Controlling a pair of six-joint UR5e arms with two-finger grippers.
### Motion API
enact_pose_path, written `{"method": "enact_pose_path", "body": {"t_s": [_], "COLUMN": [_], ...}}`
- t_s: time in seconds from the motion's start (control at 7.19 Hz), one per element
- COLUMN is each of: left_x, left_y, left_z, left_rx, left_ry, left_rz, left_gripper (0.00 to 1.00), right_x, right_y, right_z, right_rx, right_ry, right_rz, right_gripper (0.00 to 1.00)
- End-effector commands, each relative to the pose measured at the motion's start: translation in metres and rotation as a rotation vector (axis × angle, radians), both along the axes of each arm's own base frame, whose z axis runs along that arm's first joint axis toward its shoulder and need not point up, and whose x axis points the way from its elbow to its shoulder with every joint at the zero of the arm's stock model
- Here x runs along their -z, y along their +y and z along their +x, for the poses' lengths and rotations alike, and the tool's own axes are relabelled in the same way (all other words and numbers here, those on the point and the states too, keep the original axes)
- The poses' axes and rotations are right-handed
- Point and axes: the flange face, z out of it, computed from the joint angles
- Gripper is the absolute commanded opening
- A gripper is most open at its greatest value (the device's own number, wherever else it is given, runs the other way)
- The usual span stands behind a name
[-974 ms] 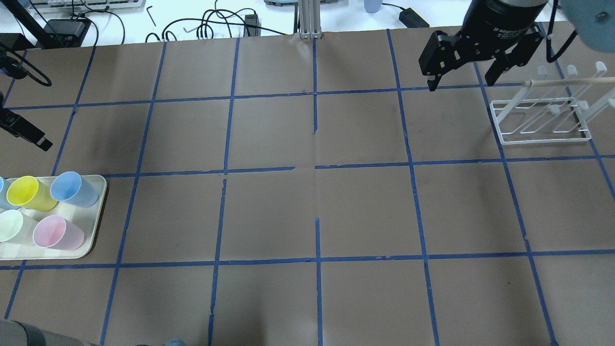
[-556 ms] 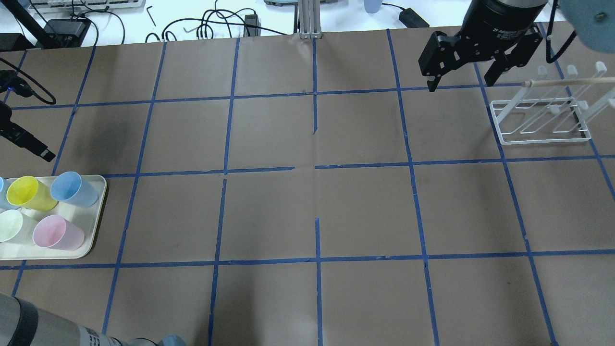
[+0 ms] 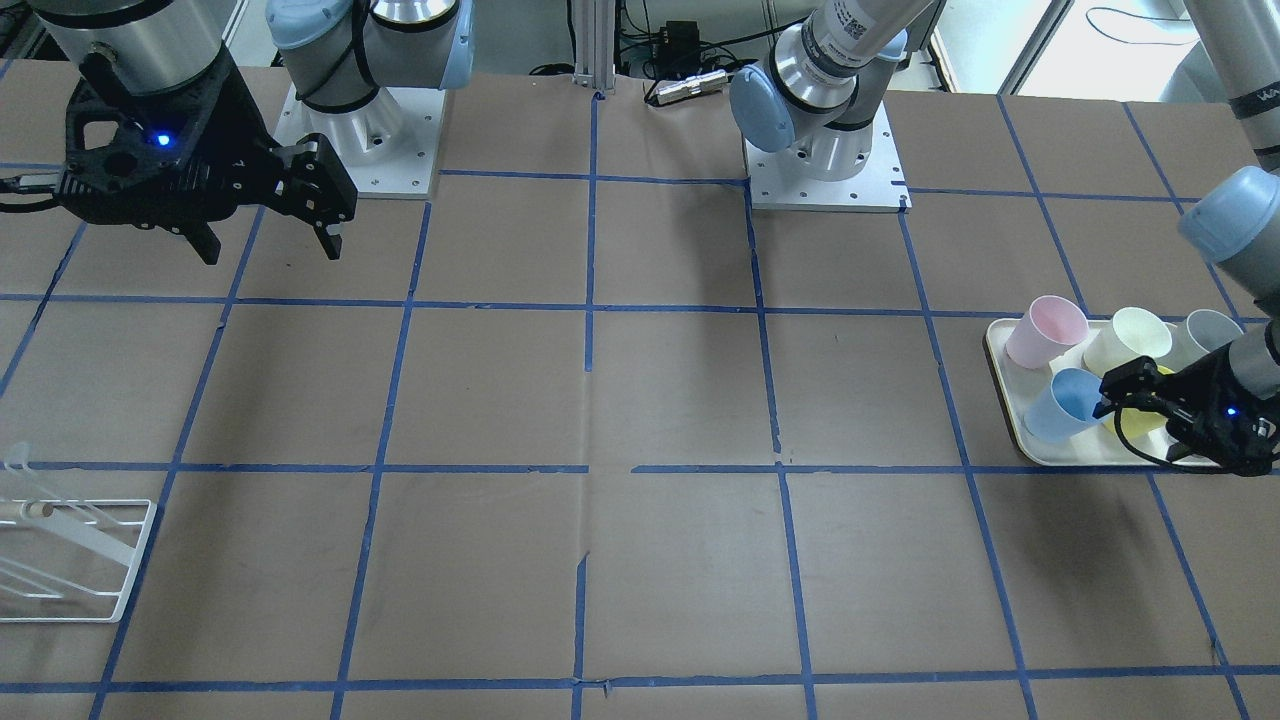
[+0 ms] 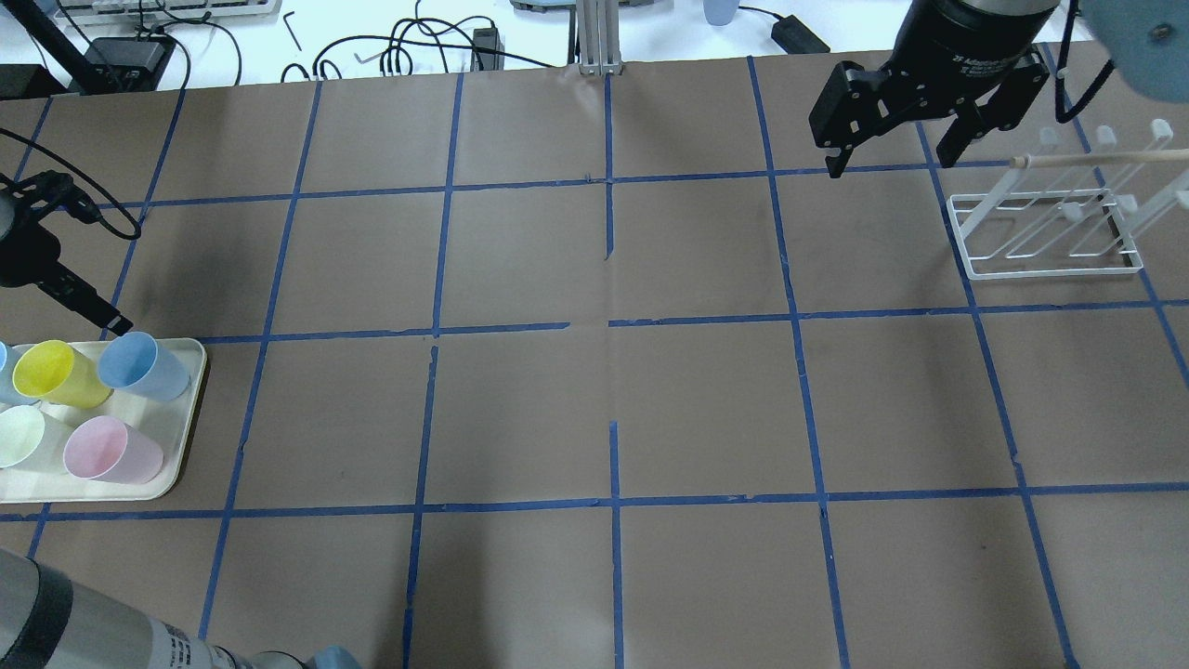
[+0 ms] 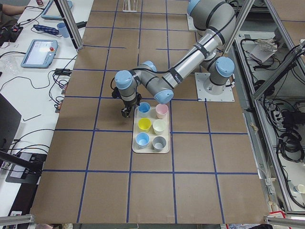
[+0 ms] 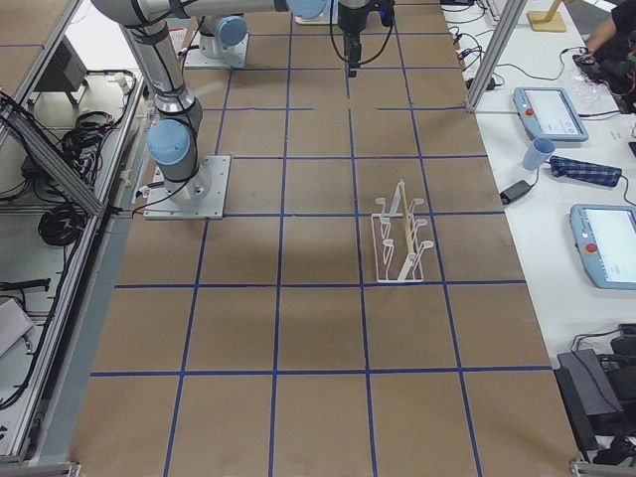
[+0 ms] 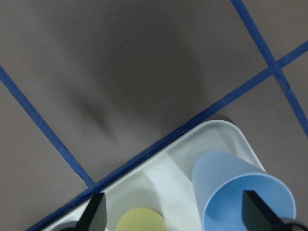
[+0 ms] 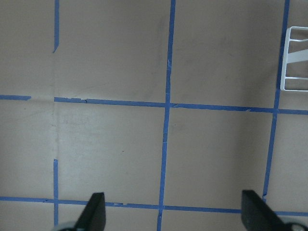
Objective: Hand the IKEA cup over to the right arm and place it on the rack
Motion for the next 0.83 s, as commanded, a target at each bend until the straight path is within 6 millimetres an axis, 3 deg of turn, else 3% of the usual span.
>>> {"method": "enact_pose_path", "body": {"t_s": [0.0,0.56,0.7], "left_x": [0.013,0.025,0.027], "left_y": [0.007,0.009,0.009], "left_z": [-0.004,-0.005,-0.006], "left_rx": [0.009,0.025,0.025], "left_ry": [0.012,0.022,0.019], "left_rz": [0.016,0.027,0.023], "left_gripper": [1.00,0.97,0.88], "right_x": [0.000,0.000,0.000], "right_y": [0.000,0.000,0.000], "right_z": [0.000,-0.001,-0.001], "right_rx": [0.000,0.001,0.000], "right_ry": [0.000,0.000,0.000], "right_rz": [-0.002,0.000,0.002], "right_gripper": [1.00,1.00,1.00]}}
